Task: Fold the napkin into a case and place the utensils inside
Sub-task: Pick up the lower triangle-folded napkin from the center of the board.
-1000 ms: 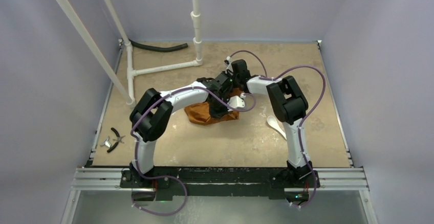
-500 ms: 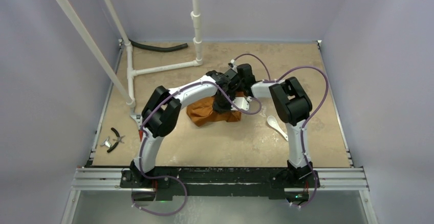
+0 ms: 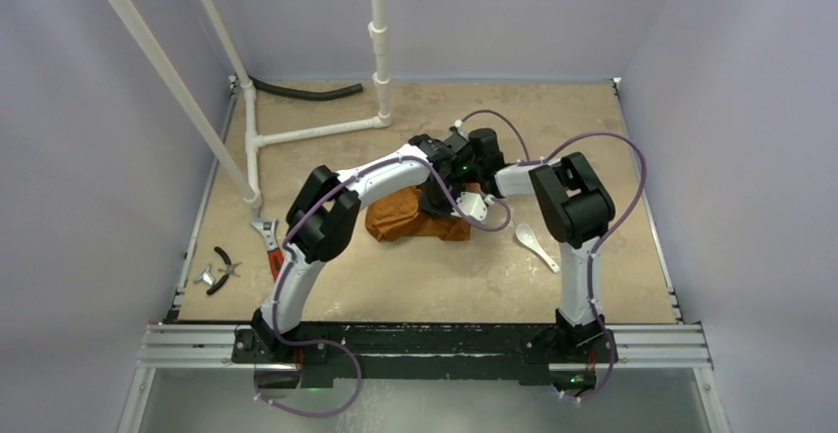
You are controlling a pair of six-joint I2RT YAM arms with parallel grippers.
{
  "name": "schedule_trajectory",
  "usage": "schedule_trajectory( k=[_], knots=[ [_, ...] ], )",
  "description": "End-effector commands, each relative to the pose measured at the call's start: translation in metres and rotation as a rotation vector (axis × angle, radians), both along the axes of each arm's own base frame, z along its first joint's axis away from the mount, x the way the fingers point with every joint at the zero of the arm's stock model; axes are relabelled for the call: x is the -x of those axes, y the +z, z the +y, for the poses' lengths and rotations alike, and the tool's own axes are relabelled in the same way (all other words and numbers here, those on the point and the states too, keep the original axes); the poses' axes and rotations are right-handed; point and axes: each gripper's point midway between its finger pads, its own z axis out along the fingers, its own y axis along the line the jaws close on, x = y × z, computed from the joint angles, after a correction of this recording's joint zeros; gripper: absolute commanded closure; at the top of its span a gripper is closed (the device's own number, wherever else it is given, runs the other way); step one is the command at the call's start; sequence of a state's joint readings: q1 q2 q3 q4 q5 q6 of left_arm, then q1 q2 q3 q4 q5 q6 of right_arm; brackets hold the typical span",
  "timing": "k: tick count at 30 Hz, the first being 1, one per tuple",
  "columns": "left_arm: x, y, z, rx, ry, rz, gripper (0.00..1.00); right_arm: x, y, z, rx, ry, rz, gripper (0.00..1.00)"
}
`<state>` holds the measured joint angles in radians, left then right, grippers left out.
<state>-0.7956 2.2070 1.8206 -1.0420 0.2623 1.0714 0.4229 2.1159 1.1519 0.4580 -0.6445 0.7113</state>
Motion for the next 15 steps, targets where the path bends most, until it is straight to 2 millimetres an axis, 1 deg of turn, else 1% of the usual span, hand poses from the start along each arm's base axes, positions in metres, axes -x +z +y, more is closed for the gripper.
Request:
schedule_trajectory(
  k=[1,2,3,5,6,8,10,13,15],
  knots=[
    [-0.017,0.008,-0.001,0.053,0.015,0.013,0.99,-0.016,0.090,-0.020,-0.139,-0.019,-0.163,0.61],
    [-0.019,0.009,0.002,0.058,0.019,0.022,0.99,-0.018,0.110,-0.028,-0.166,-0.033,-0.203,0.57],
    [-0.019,0.009,0.005,0.061,0.019,0.033,0.99,-0.017,0.121,-0.034,-0.190,-0.044,-0.222,0.55],
    [-0.017,0.010,0.008,0.064,0.013,0.055,1.00,-0.014,0.133,-0.045,-0.219,-0.061,-0.234,0.52],
    [-0.016,0.009,0.010,0.062,0.007,0.061,1.00,-0.013,0.135,-0.050,-0.217,-0.068,-0.237,0.50],
    [-0.012,0.007,0.012,0.064,0.000,0.074,1.00,-0.011,0.134,-0.062,-0.196,-0.089,-0.241,0.48],
    [-0.009,0.006,0.013,0.071,-0.005,0.085,1.00,-0.007,0.129,-0.077,-0.177,-0.115,-0.238,0.48],
    [-0.007,0.005,0.015,0.087,-0.006,0.117,1.00,0.003,0.117,-0.102,-0.151,-0.148,-0.232,0.48],
    [-0.009,0.005,0.017,0.099,-0.002,0.132,1.00,0.015,0.111,-0.112,-0.134,-0.141,-0.250,0.46]
  ],
)
